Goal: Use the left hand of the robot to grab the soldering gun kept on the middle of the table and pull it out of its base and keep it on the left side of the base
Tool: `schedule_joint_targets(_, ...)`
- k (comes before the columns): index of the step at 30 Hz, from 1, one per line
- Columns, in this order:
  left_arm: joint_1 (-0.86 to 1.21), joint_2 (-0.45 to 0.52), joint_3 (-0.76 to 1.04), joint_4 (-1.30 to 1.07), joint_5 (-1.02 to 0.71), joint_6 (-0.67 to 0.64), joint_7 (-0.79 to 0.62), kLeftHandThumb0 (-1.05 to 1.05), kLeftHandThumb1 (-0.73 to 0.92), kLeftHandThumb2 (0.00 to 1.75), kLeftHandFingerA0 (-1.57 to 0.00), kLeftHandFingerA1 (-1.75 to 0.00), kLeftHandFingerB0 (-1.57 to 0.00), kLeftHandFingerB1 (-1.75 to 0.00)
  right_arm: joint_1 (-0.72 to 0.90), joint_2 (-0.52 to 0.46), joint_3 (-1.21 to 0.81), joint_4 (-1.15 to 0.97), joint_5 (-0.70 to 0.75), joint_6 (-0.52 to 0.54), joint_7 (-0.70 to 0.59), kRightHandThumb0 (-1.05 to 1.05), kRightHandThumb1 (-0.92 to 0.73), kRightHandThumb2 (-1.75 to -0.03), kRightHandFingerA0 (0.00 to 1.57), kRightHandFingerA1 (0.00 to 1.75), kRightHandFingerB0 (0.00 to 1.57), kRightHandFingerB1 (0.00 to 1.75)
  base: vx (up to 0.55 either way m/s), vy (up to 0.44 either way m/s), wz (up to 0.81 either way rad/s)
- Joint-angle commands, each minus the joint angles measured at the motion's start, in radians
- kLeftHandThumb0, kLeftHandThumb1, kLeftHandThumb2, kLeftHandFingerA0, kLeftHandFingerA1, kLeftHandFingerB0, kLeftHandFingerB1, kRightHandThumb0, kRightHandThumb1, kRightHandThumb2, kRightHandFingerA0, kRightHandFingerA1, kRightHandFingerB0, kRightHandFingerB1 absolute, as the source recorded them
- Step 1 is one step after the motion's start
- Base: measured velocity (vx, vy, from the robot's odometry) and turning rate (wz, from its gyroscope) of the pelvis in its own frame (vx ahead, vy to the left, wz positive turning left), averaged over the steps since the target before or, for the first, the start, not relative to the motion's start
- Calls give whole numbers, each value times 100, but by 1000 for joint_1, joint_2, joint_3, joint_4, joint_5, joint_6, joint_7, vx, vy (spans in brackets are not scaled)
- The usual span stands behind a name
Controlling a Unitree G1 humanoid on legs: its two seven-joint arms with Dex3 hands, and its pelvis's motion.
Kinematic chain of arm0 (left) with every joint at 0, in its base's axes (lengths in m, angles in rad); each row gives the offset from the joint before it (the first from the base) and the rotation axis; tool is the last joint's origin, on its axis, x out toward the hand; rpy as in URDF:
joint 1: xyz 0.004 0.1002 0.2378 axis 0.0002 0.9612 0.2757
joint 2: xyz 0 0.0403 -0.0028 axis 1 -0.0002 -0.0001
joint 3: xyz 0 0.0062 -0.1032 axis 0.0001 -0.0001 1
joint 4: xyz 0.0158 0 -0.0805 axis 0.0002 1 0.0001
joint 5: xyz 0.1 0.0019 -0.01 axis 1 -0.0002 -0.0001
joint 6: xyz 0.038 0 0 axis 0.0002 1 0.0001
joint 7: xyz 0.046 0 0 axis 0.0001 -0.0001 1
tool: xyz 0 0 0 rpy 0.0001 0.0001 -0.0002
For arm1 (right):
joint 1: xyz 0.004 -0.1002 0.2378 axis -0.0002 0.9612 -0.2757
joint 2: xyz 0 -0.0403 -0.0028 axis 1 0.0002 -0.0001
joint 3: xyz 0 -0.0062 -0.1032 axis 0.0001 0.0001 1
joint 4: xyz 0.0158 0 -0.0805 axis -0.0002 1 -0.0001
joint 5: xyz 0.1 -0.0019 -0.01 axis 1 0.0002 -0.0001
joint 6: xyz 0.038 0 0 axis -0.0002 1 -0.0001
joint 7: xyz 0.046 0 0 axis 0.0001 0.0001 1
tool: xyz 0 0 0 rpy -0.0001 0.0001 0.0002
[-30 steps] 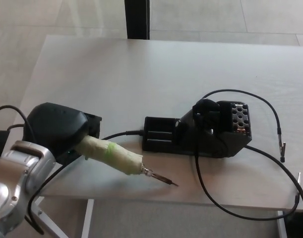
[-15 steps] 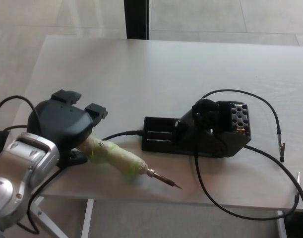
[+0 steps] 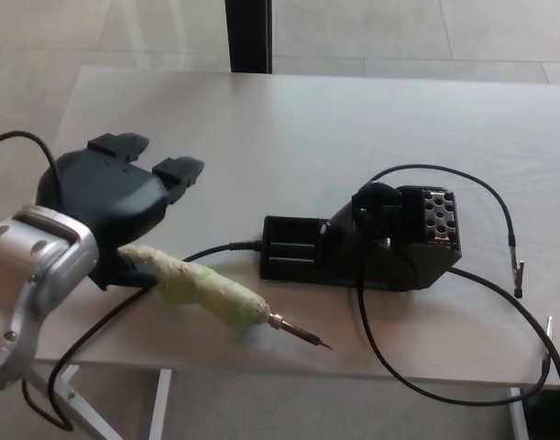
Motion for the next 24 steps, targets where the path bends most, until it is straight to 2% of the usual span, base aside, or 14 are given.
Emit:
schedule_joint_targets(1,-61,170,700,-244,-952,430,-688,-96,56,95,0,-20,0,-4,-5,-11,-6,-16,19,15,-10,-105,-77,-97,142,103,0,153,0,0,0)
schedule_joint_targets(2,-42,167,798,-232,-1001,467,-705,-82,63,59,0,0,0,0,-4,-12,-7,-16,19,14,-9,-105,-76,-97,141,104,0,155,0,0,0)
schedule_joint_targets(4,-33,163,833,-227,-1023,481,-709,-82,63,59,0,0,0,0,-4,-15,-7,-16,19,15,-9,-105,-76,-97,141,104,0,155,0,0,0)
schedule_joint_targets(7,174,67,1265,-131,-1205,467,-673,-95,58,94,0,-12,0,0,2,-20,-10,-20,22,18,-3,-105,-83,-87,141,103,10,136,0,0,0)
schedule_joint_targets(9,256,-5,1417,-38,-1295,492,-631,-95,59,95,0,-12,0,0,4,-24,-11,-14,22,11,3,-105,-78,-96,144,101,4,161,0,0,0)
schedule_joint_targets(10,289,-32,1505,55,-1331,539,-619,-78,47,83,0,-16,-9,-28,6,-26,-13,-14,23,14,3,-105,-77,-96,142,103,8,162,0,0,0)
schedule_joint_targets(12,355,-61,1628,245,-1355,592,-599,-68,64,59,0,-33,-11,-33,2,-27,-20,-10,31,21,5,-105,-77,-96,143,102,5,159,0,0,0)
schedule_joint_targets(14,449,-92,1621,376,-1233,466,-444,-73,47,86,0,-52,-21,-52,0,-32,-13,-8,22,20,0,-105,-77,-98,140,103,5,157,0,0,0)
schedule_joint_targets(15,467,-93,1619,433,-1213,456,-413,-65,60,60,0,-52,-9,-53,-2,-31,-10,-6,19,21,-1,-105,-58,-124,133,112,25,102,0,0,0)
schedule_joint_targets(16,506,-90,1568,512,-1135,396,-335,-67,53,86,0,-60,-8,-57,-4,-31,-9,-6,19,23,-2,-105,-81,-90,135,105,12,139,0,0,0)
schedule_joint_targets(17,571,-82,1464,622,-1010,277,-217,-71,65,59,0,-59,-6,-52,-6,-29,-9,-7,19,24,-3,-105,-76,-100,135,106,3,159,0,0,0)
schedule_joint_targets(21,624,-72,1276,908,-883,133,-35,-64,66,60,0,-70,0,-60,-10,-27,-14,-9,26,32,-2,-105,-82,-87,139,104,10,142,0,0,0)
schedule_joint_targets(22,624,-99,1247,984,-862,122,53,-61,52,94,0,-67,-3,-53,-3,-23,-18,-11,31,31,3,-105,-77,-96,139,104,1,163,0,0,0)
schedule_joint_targets(24,632,-101,1165,1046,-800,103,93,-61,59,100,0,-66,-4,-54,-2,-18,-20,-5,34,26,10,-105,-78,-95,143,102,4,165,0,0,0)
